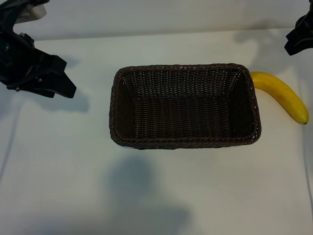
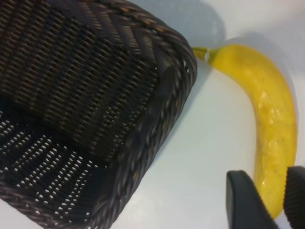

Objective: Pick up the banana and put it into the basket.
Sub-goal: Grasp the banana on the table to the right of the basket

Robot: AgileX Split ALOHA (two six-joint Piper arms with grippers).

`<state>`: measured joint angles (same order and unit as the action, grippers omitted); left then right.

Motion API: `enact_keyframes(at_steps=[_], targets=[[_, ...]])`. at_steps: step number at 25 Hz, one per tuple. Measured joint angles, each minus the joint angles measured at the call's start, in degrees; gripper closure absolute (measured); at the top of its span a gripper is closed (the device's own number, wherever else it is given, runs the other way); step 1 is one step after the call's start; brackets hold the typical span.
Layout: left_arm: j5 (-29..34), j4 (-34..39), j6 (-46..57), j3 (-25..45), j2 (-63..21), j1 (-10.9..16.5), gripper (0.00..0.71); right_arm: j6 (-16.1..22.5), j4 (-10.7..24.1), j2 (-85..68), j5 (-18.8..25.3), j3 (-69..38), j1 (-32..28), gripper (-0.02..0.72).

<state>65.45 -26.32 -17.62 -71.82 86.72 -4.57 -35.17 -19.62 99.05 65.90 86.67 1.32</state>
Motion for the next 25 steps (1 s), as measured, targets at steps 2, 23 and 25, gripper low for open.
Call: enact_keyframes(at_steps=[2, 23, 25], targets=[[0.00, -0.33, 0.00, 0.00, 0.00, 0.06, 0.208, 0.00, 0.00, 0.00, 0.00, 0.00, 0.00, 0.454], [-2.56, -0.44, -1.83, 0.07, 0.00, 0.06, 0.208, 1.06, 5.27, 0.00, 0.23, 0.00, 0.00, 0.260], [-2.76, -0.44, -2.52, 0.07, 0.00, 0.06, 0.208, 2.58, 6.52, 0.00, -0.17, 0.00, 0.00, 0.177]])
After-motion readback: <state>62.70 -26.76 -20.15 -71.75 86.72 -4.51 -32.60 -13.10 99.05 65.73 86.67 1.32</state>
